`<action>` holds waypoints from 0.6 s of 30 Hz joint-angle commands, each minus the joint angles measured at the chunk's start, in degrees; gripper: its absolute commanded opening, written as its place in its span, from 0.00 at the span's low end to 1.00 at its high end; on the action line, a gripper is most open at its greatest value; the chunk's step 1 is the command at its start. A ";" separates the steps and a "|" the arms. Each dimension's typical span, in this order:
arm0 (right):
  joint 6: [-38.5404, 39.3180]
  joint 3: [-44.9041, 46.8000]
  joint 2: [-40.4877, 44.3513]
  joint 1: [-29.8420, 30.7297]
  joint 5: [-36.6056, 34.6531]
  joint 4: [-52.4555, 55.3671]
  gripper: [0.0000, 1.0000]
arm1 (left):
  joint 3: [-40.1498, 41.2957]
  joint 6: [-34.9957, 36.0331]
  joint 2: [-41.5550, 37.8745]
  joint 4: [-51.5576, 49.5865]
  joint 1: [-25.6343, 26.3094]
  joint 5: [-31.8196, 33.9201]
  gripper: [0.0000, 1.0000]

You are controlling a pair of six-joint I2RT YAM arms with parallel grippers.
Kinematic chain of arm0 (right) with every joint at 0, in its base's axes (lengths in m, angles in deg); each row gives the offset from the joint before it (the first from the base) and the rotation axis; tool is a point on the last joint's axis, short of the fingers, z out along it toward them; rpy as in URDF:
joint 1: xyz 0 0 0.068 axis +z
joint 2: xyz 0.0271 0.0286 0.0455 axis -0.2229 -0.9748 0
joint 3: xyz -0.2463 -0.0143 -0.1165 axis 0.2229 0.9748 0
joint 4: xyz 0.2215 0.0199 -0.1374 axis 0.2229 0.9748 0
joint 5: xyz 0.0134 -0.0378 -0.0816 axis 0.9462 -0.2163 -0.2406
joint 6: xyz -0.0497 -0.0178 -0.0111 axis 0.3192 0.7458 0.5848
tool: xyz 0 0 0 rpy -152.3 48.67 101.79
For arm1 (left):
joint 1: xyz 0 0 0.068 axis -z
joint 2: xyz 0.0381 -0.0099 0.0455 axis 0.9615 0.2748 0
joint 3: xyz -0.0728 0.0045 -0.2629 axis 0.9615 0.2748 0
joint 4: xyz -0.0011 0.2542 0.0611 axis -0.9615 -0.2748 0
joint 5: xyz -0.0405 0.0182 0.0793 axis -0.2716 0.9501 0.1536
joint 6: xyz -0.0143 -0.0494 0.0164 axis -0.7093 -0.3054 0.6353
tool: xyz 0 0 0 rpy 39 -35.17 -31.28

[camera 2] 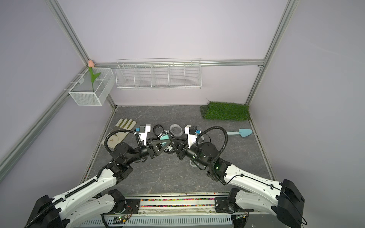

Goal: Pack away charging kits
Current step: Pick up the storage bag at the center of the board.

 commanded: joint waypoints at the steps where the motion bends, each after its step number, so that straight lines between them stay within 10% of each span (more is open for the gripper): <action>1: 0.23 -0.96 -0.78 0.39 -0.14 -0.28 0.08 | -2.39 -0.47 0.13 3.07 0.76 -1.89 0.29; 7: 0.22 -0.32 -0.52 0.02 -0.51 0.30 0.15 | -2.13 0.15 -0.82 1.69 0.78 -0.09 0.25; 11: 1.34 -0.13 1.02 -0.28 -0.82 2.33 0.51 | -2.38 0.32 -1.26 0.48 0.65 0.47 0.14; 18: 6.86 2.69 12.37 -0.93 -7.29 13.52 0.71 | -2.40 1.63 -4.83 -7.21 -0.03 5.63 0.04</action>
